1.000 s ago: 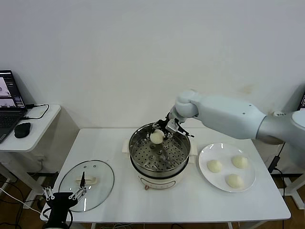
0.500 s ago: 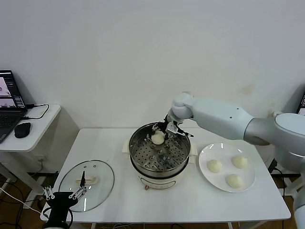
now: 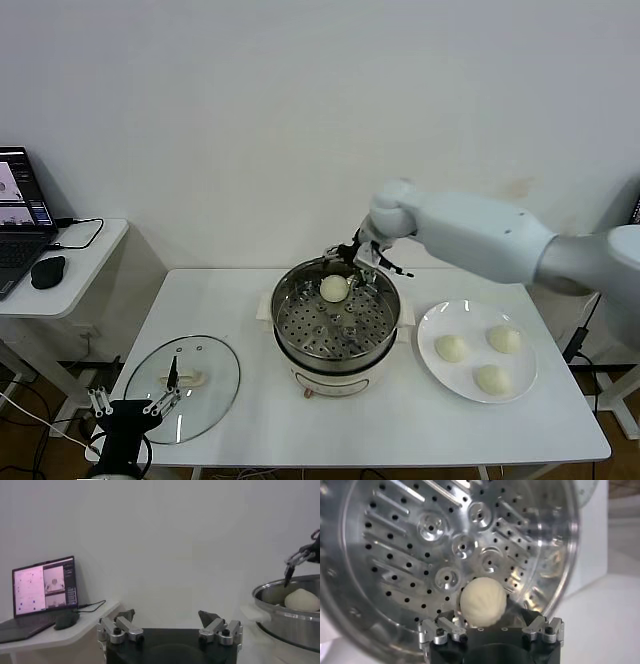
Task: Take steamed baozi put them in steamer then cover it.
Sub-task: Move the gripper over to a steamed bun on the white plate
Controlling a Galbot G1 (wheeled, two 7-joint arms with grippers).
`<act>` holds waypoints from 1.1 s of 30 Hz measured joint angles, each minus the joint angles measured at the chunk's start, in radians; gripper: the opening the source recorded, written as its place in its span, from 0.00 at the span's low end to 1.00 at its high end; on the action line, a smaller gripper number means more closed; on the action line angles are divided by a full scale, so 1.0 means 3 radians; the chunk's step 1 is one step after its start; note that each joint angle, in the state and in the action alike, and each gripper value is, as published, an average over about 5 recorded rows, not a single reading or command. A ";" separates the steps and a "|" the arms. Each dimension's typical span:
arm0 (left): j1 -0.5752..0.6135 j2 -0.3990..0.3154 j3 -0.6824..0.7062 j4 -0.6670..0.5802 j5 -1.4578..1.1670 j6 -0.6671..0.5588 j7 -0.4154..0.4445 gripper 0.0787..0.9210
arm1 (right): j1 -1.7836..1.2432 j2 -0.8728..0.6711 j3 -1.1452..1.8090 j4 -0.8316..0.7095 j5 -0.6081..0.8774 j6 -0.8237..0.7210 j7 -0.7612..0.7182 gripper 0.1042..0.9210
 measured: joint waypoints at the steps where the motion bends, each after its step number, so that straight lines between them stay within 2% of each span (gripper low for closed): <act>1: -0.0007 0.0007 0.0008 -0.0002 -0.0001 0.0004 0.0001 0.88 | 0.0061 -0.0079 -0.0018 0.0088 0.0077 -0.0108 -0.0035 0.88; 10: -0.0066 0.0091 0.0023 -0.0003 -0.0055 0.0015 0.0006 0.88 | 0.0438 -0.0995 -0.0207 0.0832 0.0475 -0.0984 -0.0192 0.88; 20: -0.0104 0.0200 -0.0001 0.0056 -0.0098 0.0021 0.0008 0.88 | 0.0267 -0.1946 -0.0270 0.1316 0.0417 -0.1498 -0.0161 0.88; 26: -0.0124 0.0199 0.0007 0.0052 -0.0099 0.0035 0.0010 0.88 | -0.0221 -0.2180 -0.0013 0.1359 0.0305 -0.1629 -0.0068 0.88; 33: -0.0115 0.0170 -0.0011 0.0045 -0.0089 0.0043 0.0010 0.88 | -0.0969 -0.2147 0.0557 0.1181 0.0139 -0.1689 -0.0024 0.88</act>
